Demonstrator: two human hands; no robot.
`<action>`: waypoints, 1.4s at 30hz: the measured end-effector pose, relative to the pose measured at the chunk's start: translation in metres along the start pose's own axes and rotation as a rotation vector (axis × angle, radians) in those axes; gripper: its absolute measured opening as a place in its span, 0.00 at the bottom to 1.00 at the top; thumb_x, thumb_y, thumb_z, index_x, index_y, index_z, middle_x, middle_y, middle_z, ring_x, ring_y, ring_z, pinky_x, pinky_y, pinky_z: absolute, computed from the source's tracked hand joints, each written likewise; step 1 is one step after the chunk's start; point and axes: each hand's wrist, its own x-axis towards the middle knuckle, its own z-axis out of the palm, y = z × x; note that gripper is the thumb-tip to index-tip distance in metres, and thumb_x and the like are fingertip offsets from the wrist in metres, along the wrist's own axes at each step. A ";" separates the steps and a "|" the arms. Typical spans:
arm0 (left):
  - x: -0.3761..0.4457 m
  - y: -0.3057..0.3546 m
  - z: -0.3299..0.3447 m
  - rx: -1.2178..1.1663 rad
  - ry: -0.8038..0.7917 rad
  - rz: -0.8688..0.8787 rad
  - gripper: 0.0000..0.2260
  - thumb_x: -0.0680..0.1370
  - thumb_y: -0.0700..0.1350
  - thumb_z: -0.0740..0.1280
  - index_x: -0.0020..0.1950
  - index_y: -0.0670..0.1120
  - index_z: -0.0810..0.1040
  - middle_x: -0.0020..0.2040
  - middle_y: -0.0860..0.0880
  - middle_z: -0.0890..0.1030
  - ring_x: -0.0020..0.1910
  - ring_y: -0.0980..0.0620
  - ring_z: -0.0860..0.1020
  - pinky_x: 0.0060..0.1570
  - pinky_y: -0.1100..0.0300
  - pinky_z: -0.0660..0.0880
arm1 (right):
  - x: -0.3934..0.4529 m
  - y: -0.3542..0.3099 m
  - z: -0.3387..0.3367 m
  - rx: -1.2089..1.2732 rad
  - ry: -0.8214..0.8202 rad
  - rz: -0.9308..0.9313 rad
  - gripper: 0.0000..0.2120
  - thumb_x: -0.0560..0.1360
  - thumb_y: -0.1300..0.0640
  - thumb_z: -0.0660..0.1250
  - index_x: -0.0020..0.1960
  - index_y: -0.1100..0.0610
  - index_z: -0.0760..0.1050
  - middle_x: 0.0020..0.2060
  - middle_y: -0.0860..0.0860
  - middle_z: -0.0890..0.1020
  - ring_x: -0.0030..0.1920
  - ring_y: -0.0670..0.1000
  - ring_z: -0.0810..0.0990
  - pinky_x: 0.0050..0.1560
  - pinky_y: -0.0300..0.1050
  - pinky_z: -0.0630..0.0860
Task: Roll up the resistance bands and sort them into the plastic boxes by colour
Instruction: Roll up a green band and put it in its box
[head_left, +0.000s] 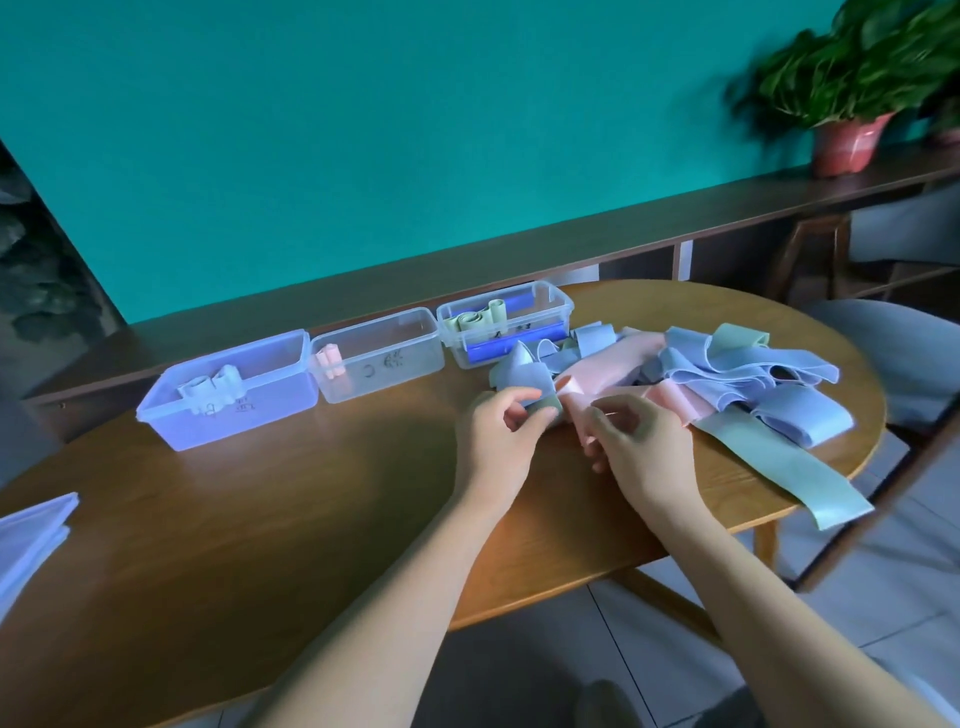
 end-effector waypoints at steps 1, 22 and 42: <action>0.000 0.000 0.001 0.022 0.003 -0.013 0.10 0.72 0.52 0.78 0.51 0.52 0.85 0.41 0.53 0.81 0.38 0.60 0.78 0.41 0.66 0.74 | 0.002 0.001 -0.003 -0.008 0.010 0.007 0.06 0.79 0.54 0.68 0.46 0.53 0.82 0.30 0.50 0.83 0.25 0.46 0.79 0.31 0.31 0.73; 0.033 0.062 -0.040 -0.124 0.136 0.005 0.09 0.74 0.42 0.75 0.47 0.55 0.78 0.46 0.54 0.85 0.46 0.57 0.82 0.38 0.62 0.76 | 0.013 -0.028 -0.004 -0.082 -0.096 -0.204 0.10 0.78 0.48 0.71 0.58 0.46 0.77 0.44 0.37 0.81 0.46 0.34 0.80 0.41 0.29 0.76; 0.054 0.146 -0.156 -0.365 0.213 0.087 0.08 0.75 0.36 0.73 0.44 0.50 0.84 0.43 0.49 0.86 0.43 0.52 0.84 0.49 0.54 0.82 | 0.021 -0.188 0.000 0.132 -0.260 -0.483 0.10 0.71 0.58 0.79 0.52 0.53 0.84 0.43 0.48 0.87 0.45 0.44 0.85 0.53 0.34 0.79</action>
